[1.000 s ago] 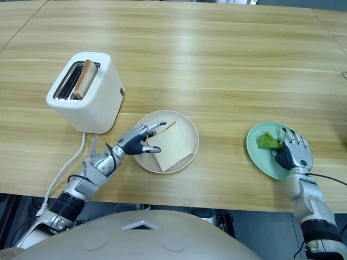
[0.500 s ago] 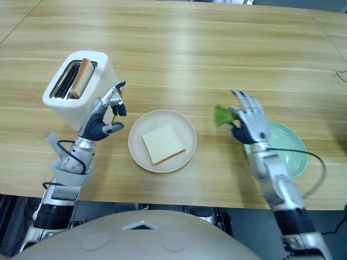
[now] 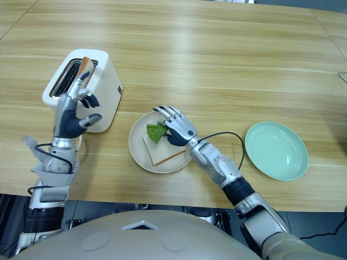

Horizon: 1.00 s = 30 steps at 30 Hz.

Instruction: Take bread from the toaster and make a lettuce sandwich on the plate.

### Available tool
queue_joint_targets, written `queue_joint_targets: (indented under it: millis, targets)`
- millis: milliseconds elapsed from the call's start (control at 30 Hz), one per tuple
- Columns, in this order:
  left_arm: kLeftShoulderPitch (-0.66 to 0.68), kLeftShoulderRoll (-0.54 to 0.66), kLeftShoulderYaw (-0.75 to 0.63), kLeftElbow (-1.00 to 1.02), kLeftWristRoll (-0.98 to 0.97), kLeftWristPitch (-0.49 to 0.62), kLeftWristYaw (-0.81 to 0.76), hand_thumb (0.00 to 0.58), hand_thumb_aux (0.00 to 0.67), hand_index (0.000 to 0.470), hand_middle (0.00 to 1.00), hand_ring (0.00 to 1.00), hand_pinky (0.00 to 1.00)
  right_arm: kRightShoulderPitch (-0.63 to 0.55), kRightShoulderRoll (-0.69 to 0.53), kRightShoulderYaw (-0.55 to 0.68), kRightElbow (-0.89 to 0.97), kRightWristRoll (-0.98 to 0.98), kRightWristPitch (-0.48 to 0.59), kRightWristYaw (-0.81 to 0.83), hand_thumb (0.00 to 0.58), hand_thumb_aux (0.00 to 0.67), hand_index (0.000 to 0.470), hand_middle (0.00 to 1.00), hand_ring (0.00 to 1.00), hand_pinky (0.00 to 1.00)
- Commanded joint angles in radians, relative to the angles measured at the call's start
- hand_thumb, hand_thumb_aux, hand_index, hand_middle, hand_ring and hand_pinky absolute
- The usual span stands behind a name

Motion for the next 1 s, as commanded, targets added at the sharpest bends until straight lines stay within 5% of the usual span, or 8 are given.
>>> queue_joint_targets:
  millis: [33, 67, 100, 233, 367, 833, 900, 1000]
  targets:
    - [-0.036, 0.050, 0.058, 0.049, 0.107, 0.097, 0.055, 0.000, 0.000, 0.000, 0.59, 0.59, 0.59, 0.034, -0.029, -0.006, -0.015, 0.000, 0.001, -0.009, 0.580, 0.652, 0.447, 0.00, 0.00, 0.00]
    - [-0.046, 0.064, 0.064, 0.063, 0.126, 0.122, 0.059, 0.000, 0.000, 0.000, 0.57, 0.57, 0.57, 0.043, -0.036, -0.011, -0.027, 0.000, 0.004, -0.009, 0.491, 0.407, 0.280, 0.00, 0.00, 0.00]
    - [-0.055, 0.080, 0.062, 0.076, 0.149, 0.144, 0.058, 0.000, 0.000, 0.000, 0.50, 0.50, 0.50, 0.051, -0.042, -0.013, -0.040, -0.006, 0.009, -0.008, 0.000, 0.000, 0.000, 0.00, 0.00, 0.00]
    - [-0.098, 0.141, 0.030, 0.141, 0.222, 0.232, 0.030, 0.000, 0.000, 0.000, 0.12, 0.12, 0.12, 0.079, -0.067, -0.013, -0.099, -0.032, 0.028, -0.003, 0.000, 0.000, 0.000, 0.00, 0.00, 0.00]
    - [-0.151, 0.196, -0.031, 0.236, 0.245, 0.273, -0.026, 0.000, 0.000, 0.000, 0.00, 0.00, 0.00, 0.110, -0.091, -0.018, -0.163, -0.055, 0.052, 0.012, 0.000, 0.000, 0.000, 0.00, 0.00, 0.00]
    - [-0.281, 0.266, -0.171, 0.387, 0.217, 0.323, -0.132, 0.000, 0.000, 0.000, 0.00, 0.00, 0.00, 0.145, -0.135, -0.033, -0.198, -0.061, 0.077, 0.078, 0.000, 0.000, 0.000, 0.00, 0.00, 0.00]
    - [-0.282, 0.272, -0.173, 0.381, 0.206, 0.327, -0.140, 0.447, 0.349, 0.240, 0.00, 0.00, 0.00, 0.165, -0.149, -0.059, -0.230, -0.051, 0.080, 0.069, 0.000, 0.000, 0.000, 0.00, 0.00, 0.00]
    - [-0.281, 0.280, -0.162, 0.368, 0.178, 0.331, -0.152, 0.580, 0.670, 0.460, 0.11, 0.11, 0.11, 0.199, -0.165, -0.097, -0.287, -0.034, 0.074, 0.062, 0.000, 0.000, 0.000, 0.00, 0.00, 0.00]
